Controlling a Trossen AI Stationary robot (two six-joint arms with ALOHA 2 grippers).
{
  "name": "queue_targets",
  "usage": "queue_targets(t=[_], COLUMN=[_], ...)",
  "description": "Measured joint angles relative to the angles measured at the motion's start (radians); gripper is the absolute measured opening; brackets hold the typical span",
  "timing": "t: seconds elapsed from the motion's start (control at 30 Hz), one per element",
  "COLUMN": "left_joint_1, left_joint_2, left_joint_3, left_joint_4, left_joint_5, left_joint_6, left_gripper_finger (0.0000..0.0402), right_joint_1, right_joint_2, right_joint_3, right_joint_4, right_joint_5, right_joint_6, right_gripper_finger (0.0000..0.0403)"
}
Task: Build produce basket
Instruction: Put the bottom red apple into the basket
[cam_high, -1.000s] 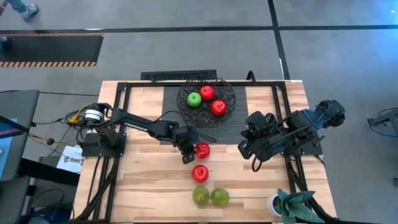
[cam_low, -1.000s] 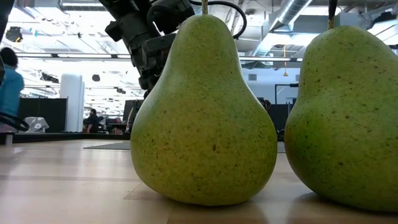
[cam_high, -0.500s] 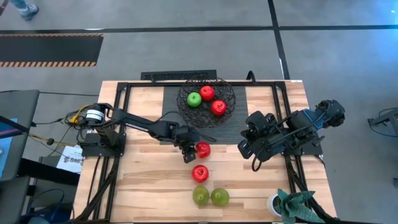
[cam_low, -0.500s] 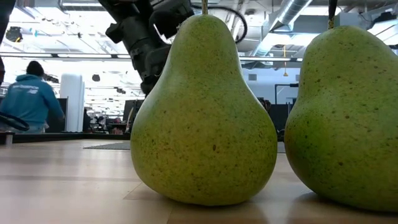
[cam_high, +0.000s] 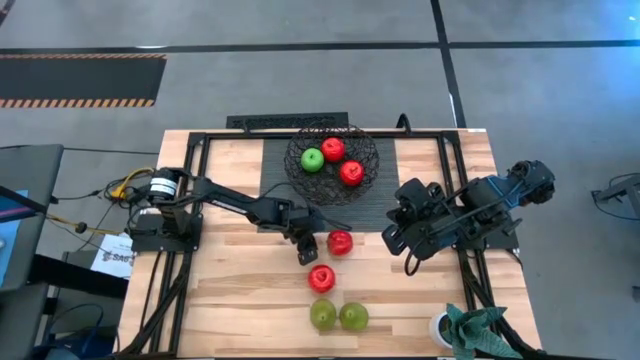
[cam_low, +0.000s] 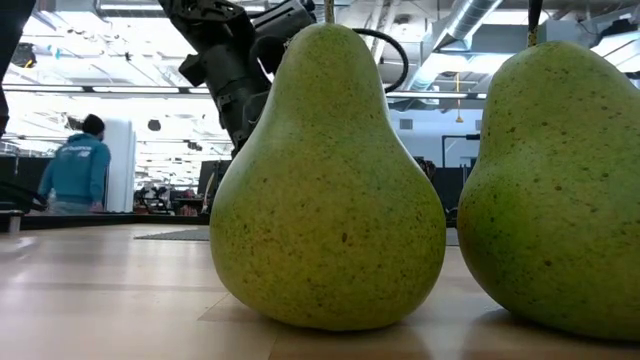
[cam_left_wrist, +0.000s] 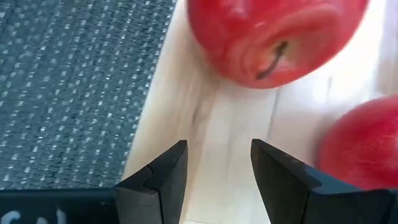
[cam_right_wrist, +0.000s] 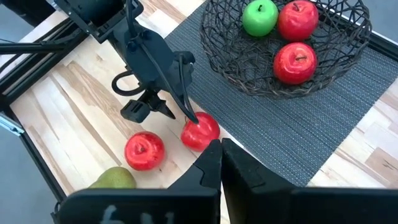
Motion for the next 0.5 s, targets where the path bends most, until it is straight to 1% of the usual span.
queue_targets(t=[0.2,0.37,0.5], left_joint_1=[0.000,-0.002,-0.002], left_joint_2=[0.000,-0.001,-0.001], left_joint_3=[0.037,0.089,0.096], left_joint_4=[0.006,0.014,0.032], left_joint_5=[0.066,0.064,0.039], left_joint_6=[-0.001,0.019,0.044], left_gripper_finger=[0.0163,0.0163,0.0163], right_joint_1=[0.000,0.000,0.000], right_joint_2=[0.000,0.000,0.000], right_joint_3=[0.000,0.000,0.000], right_joint_4=[-0.001,-0.002,-0.002], right_joint_5=[0.000,0.000,0.000], right_joint_6=[0.003,0.002,0.003], right_gripper_finger=[0.0026,0.0026,0.0026])
